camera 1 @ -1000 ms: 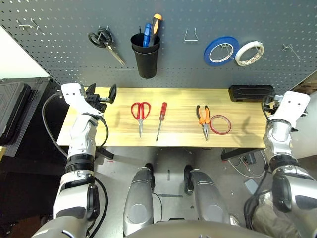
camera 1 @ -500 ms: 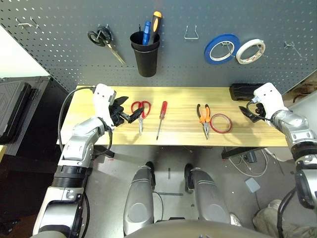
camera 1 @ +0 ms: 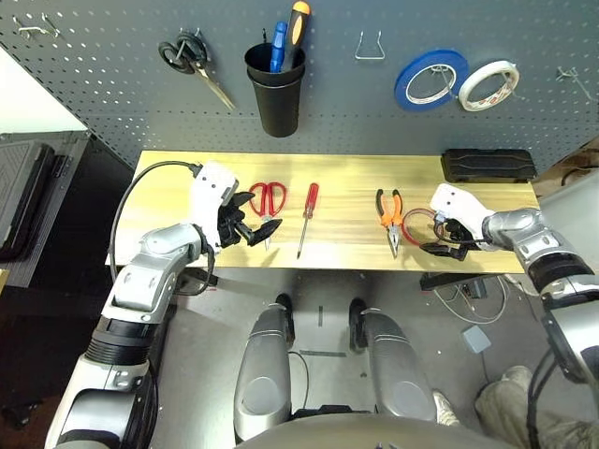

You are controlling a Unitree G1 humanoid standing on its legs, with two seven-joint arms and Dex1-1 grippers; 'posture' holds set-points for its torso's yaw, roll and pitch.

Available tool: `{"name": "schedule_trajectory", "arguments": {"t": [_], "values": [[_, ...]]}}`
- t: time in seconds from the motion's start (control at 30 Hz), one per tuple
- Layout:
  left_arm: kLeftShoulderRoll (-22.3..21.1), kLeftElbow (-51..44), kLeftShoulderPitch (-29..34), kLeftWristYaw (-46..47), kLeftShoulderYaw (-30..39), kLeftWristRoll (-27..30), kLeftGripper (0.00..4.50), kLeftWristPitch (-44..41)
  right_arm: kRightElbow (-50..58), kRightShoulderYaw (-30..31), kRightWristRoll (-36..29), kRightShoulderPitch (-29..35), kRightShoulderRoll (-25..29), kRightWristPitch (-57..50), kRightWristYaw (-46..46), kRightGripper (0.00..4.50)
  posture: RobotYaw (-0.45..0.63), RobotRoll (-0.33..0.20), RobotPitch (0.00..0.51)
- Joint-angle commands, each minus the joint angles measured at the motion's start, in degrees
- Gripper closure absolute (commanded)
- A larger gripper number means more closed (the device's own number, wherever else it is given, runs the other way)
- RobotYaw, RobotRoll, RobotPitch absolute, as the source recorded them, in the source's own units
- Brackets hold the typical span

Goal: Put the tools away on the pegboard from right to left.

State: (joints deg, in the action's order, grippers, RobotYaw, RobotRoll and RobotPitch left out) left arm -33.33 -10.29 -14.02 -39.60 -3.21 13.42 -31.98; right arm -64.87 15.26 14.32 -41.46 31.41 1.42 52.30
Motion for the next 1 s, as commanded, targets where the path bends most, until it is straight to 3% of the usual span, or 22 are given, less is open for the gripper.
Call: {"name": "schedule_trajectory", "arguments": {"t": [0.03,0.13,0.33,0.5,0.63,0.77,1.0], "values": [[-0.7,-2.4,1.7,0.3,0.0,0.2,0.03,-2.1,-3.6,1.5,2.2,-0.2,-1.7,-1.3,-1.7,0.00,0.19,0.000,0.374],[-0.7,-3.2,2.0,0.6,0.2,0.3,0.00,-2.8,-5.5,1.8,3.2,-0.9,-3.0,-2.4,-4.0,0.62,0.19,0.000,0.376],[-0.3,-4.0,2.5,1.4,0.4,0.2,0.00,-2.8,-4.7,0.7,3.5,-1.1,-1.9,0.9,-7.9,2.72,0.21,0.000,0.368],[0.8,-4.0,2.4,0.6,0.2,0.8,0.00,1.2,0.0,-4.4,-0.2,2.4,1.8,7.6,-13.0,4.47,0.20,0.000,0.353],[2.1,-4.1,1.7,-0.7,0.4,2.0,0.00,4.0,7.3,-10.4,-5.1,8.2,3.4,12.2,-17.1,4.47,0.19,0.000,0.345],[3.0,-6.1,1.0,-4.5,1.6,6.8,0.00,5.9,16.2,-23.4,-13.3,17.3,0.6,21.6,-32.2,4.47,0.16,0.000,0.330],[4.2,-12.0,-1.3,-7.2,2.3,13.6,0.00,5.5,19.1,-28.5,-10.8,25.3,2.2,29.1,-46.4,4.47,0.15,0.000,0.312]]}}
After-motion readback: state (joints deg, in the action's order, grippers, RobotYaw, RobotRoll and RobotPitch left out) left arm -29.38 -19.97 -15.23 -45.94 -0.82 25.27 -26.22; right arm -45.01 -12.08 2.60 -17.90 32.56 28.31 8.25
